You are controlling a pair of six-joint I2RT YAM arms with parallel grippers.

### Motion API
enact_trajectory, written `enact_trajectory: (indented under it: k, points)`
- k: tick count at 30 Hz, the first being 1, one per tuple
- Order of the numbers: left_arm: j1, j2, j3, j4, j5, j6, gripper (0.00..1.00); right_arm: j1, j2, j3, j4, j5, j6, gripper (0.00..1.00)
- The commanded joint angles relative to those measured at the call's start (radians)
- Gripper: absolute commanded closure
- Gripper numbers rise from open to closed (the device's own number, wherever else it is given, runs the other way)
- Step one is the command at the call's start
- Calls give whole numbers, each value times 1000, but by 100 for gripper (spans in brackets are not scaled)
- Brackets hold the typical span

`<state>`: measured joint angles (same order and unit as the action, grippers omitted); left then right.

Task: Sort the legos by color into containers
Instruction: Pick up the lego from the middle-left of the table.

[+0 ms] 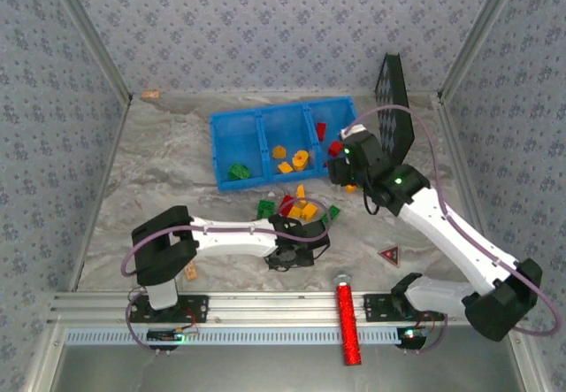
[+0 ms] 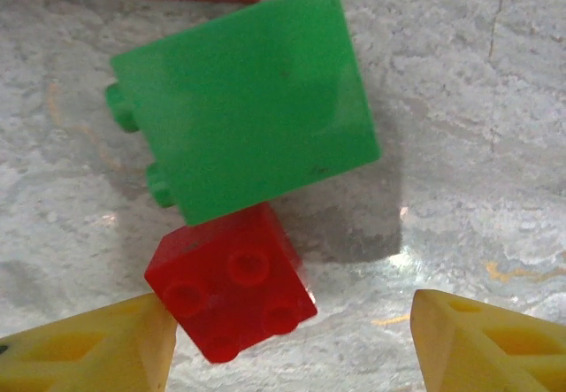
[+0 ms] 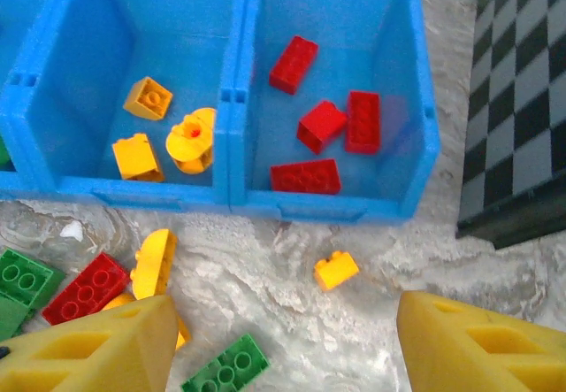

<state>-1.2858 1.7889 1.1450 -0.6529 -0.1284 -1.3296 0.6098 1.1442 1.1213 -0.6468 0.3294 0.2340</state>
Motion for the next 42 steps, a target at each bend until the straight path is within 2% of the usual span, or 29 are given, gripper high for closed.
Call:
enact_trajectory:
  k: [1,9,18,29,35,42]
  points:
    - [-1,25,29,-10,-13,-28,31,-42,-82,-45,-43,-52,60,33]
    - [12,23,-4,-47,-15,-75,34,-160,-156,-113,-75,-142,85,37]
    - [42,22,-4,-68,-32,-54,44,-165,-160,-158,-48,-194,103,39]
    - [40,73,17,-56,23,-30,64,-176,-184,-161,-118,-199,125,40]
    - [48,76,67,-55,46,4,70,-326,-221,-136,-177,-454,256,42]
    - [104,79,304,-127,30,150,72,-435,-233,-222,-195,-546,341,39]
